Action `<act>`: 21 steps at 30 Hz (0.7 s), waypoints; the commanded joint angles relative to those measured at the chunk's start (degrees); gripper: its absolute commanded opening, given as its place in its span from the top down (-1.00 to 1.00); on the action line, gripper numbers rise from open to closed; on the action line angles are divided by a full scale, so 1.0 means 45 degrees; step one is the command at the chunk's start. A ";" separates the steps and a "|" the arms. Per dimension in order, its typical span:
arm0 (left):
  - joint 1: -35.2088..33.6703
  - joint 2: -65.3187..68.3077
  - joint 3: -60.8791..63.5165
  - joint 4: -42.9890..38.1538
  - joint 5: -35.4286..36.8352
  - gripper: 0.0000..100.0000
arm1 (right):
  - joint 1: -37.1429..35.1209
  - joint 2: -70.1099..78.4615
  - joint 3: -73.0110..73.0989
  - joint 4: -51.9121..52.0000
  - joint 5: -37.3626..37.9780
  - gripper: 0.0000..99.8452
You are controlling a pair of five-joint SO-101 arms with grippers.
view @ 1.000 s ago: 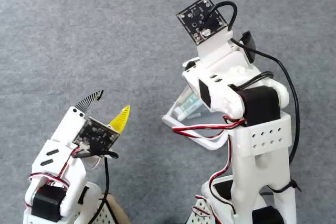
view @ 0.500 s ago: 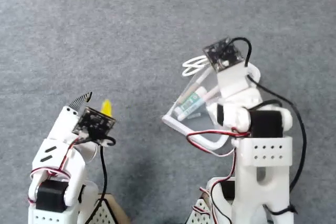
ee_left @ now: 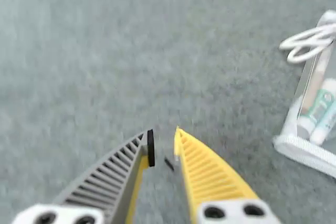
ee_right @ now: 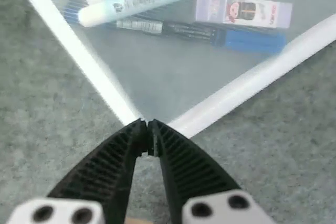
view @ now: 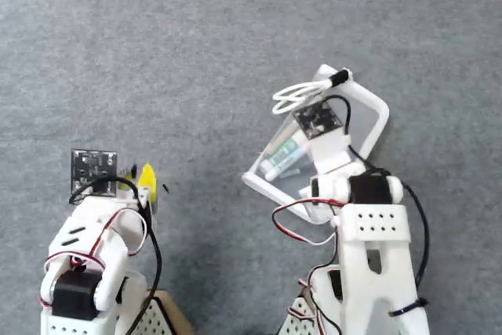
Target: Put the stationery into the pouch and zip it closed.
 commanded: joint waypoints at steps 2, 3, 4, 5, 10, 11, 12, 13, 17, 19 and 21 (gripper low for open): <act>-0.0107 0.0000 -0.0166 0.0567 0.0371 0.79 | 0.0684 -0.0264 0.0107 -0.0371 0.0059 0.97; -0.0107 0.0000 0.0147 0.0567 0.0293 0.79 | 0.0821 -0.0264 0.0107 -0.0371 0.0078 0.97; -0.0107 0.0000 0.0537 0.0547 0.0274 0.79 | 0.0996 -0.0264 0.0166 -0.0371 0.0078 0.97; -0.0107 0.0000 0.0947 0.0508 0.0215 0.79 | 0.1133 -0.0264 0.0342 -0.0391 0.0098 0.97; -0.0107 0.0000 0.2491 0.0586 0.0215 0.79 | 0.1328 -0.0264 0.2471 -0.1954 0.0156 0.97; -0.0107 0.0000 0.2725 0.0586 0.0215 0.79 | 0.1387 -0.0264 0.3155 -0.2774 0.0156 0.97; -0.0107 0.0000 0.2882 0.0508 0.0215 0.79 | 0.1387 -0.0264 0.3839 -0.3653 0.0156 0.97; -0.0107 0.0000 0.2960 0.0508 0.0215 0.79 | 0.1387 -0.0264 0.4523 -0.4474 0.0156 0.97; -0.0107 0.0000 0.3233 0.0430 0.0215 0.79 | 0.1368 -0.0420 0.5363 -0.5607 0.0156 0.97; -0.0107 0.0000 0.3741 0.0391 0.0215 0.79 | 0.1289 -0.0733 0.5460 -0.5392 0.0156 0.97; -0.0107 0.0000 0.4366 0.0117 0.0215 0.79 | 0.1387 -0.1123 0.5753 -0.5099 0.0156 0.97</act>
